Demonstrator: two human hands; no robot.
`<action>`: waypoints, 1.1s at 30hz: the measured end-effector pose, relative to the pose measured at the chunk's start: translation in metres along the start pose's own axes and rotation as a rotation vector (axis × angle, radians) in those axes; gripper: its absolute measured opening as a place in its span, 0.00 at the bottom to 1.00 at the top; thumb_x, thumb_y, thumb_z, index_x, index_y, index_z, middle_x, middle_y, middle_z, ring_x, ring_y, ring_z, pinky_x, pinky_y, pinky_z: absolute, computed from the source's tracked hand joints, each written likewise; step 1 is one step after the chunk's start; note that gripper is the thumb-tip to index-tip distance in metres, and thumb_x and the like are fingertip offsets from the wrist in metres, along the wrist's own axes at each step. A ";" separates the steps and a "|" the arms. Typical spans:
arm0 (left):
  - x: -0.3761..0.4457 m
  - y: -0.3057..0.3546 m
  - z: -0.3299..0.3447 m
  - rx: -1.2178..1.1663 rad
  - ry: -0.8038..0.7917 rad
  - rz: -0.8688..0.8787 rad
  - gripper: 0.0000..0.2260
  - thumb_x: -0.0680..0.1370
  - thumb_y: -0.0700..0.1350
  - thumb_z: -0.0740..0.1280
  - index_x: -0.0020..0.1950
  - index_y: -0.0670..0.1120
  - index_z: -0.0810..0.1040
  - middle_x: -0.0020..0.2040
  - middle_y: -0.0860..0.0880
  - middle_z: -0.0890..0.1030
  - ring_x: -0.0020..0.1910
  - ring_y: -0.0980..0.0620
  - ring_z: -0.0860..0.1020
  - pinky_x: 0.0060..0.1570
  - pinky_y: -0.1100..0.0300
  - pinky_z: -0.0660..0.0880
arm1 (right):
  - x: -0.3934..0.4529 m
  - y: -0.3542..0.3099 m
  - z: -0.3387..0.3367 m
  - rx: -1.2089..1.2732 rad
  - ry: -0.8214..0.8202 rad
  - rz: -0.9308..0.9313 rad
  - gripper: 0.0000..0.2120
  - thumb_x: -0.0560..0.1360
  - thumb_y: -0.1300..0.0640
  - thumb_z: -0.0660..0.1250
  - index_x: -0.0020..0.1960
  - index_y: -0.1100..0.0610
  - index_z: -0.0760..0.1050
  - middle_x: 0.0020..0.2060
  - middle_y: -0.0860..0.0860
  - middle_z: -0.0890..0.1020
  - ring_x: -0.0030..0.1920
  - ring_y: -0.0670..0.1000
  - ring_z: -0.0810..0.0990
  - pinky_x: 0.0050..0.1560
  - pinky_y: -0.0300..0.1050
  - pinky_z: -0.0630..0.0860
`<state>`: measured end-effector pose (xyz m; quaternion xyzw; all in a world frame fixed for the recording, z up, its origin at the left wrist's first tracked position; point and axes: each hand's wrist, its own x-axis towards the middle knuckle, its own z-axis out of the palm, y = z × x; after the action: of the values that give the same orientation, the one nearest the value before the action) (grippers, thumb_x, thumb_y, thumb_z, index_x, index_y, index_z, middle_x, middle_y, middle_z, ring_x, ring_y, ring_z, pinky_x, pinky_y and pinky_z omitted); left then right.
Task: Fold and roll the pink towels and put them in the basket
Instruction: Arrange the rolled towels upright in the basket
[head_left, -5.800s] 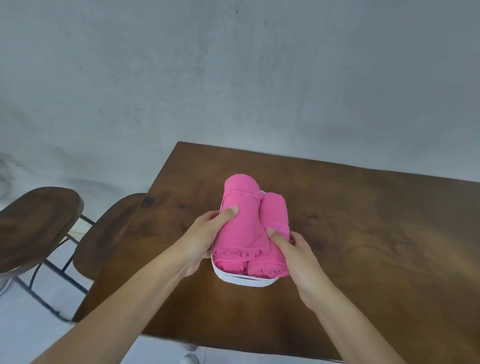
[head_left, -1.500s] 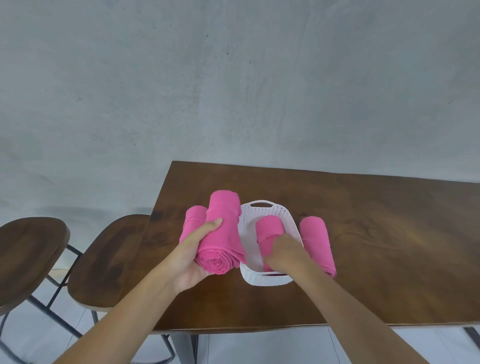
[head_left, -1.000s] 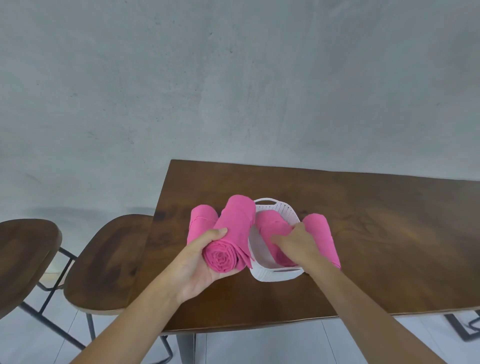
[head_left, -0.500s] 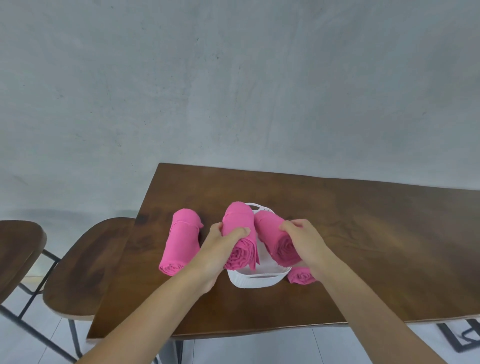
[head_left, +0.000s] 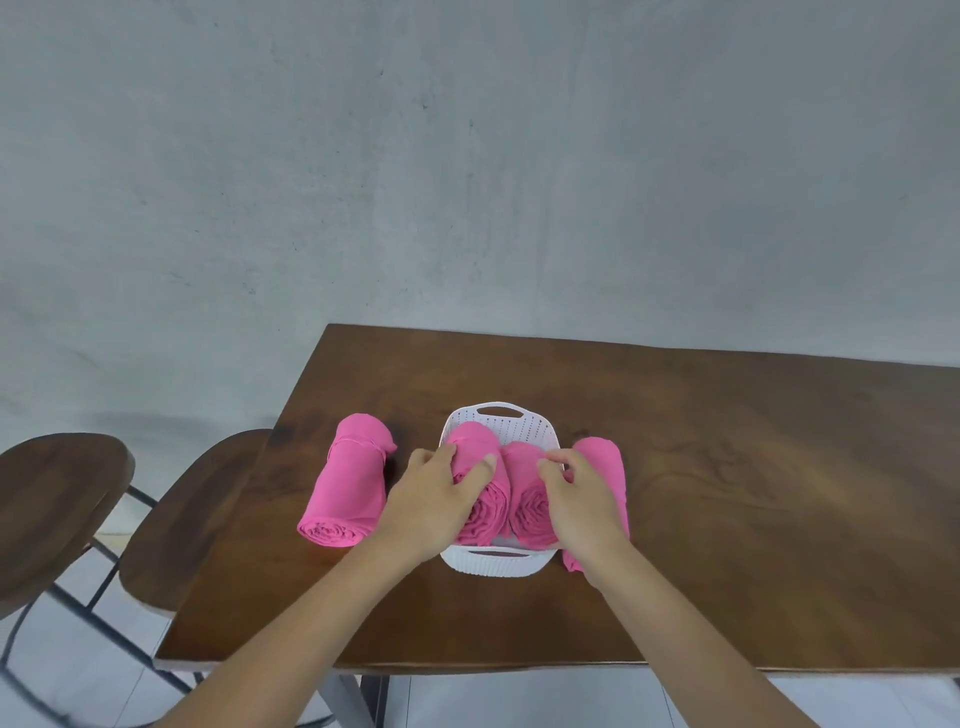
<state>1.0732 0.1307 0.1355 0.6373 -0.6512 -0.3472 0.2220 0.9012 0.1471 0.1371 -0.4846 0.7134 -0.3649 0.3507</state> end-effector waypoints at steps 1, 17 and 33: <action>0.001 0.000 0.001 0.030 0.035 0.025 0.29 0.81 0.64 0.56 0.77 0.49 0.66 0.66 0.45 0.72 0.63 0.44 0.74 0.63 0.50 0.73 | 0.000 0.002 0.000 0.002 0.011 -0.001 0.12 0.83 0.51 0.58 0.64 0.49 0.75 0.49 0.39 0.77 0.47 0.38 0.74 0.43 0.38 0.69; 0.020 -0.002 0.006 0.193 0.091 0.158 0.11 0.83 0.44 0.59 0.43 0.45 0.75 0.43 0.42 0.79 0.43 0.42 0.77 0.41 0.53 0.71 | 0.006 0.006 0.001 0.044 0.031 0.058 0.16 0.84 0.53 0.53 0.64 0.51 0.76 0.52 0.45 0.79 0.53 0.47 0.77 0.52 0.46 0.74; 0.029 -0.020 -0.045 0.442 -0.279 0.533 0.34 0.74 0.63 0.71 0.77 0.56 0.66 0.73 0.56 0.62 0.67 0.53 0.70 0.65 0.56 0.73 | -0.012 -0.013 -0.028 -0.441 -0.367 -0.122 0.34 0.77 0.41 0.68 0.78 0.48 0.60 0.67 0.49 0.75 0.57 0.51 0.80 0.52 0.45 0.81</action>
<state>1.1168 0.0955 0.1462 0.4245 -0.8775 -0.2116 0.0707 0.8864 0.1597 0.1633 -0.6491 0.6696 -0.1277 0.3376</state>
